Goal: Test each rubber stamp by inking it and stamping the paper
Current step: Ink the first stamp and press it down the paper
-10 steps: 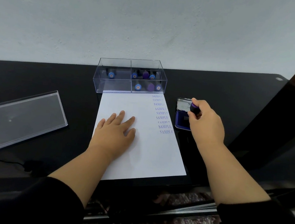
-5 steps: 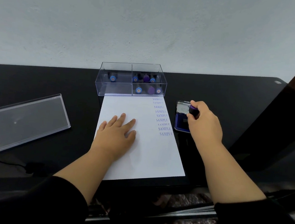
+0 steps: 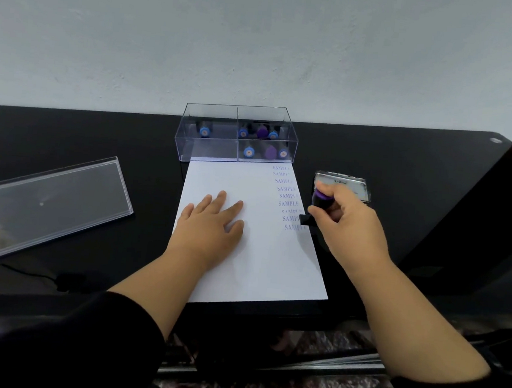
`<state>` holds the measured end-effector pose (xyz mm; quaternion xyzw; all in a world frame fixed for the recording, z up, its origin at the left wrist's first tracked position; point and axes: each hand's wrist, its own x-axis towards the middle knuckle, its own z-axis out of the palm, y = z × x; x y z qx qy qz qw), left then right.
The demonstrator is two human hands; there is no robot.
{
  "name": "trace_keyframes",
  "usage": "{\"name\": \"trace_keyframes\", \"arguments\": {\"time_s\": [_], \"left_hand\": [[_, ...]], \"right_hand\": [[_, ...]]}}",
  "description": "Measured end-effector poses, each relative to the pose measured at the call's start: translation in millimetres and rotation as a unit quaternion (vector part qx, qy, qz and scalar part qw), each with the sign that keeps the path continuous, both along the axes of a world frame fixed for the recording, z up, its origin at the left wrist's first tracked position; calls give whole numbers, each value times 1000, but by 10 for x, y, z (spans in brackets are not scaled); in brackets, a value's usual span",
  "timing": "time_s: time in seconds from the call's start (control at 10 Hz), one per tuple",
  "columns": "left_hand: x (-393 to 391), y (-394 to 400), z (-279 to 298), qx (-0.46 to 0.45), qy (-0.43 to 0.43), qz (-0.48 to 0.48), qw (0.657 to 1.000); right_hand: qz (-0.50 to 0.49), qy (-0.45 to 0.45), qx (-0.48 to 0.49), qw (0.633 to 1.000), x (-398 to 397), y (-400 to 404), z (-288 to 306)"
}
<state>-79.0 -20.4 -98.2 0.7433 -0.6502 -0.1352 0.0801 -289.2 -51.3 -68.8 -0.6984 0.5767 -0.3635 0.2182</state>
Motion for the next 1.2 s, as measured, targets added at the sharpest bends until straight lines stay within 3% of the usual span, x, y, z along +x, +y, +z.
{"name": "trace_keyframes", "arguments": {"time_s": [1.2], "left_hand": [[11,-27,-41,1,-12,-1,1000]], "right_hand": [[57,64,-27,996,82,134,-112]]}}
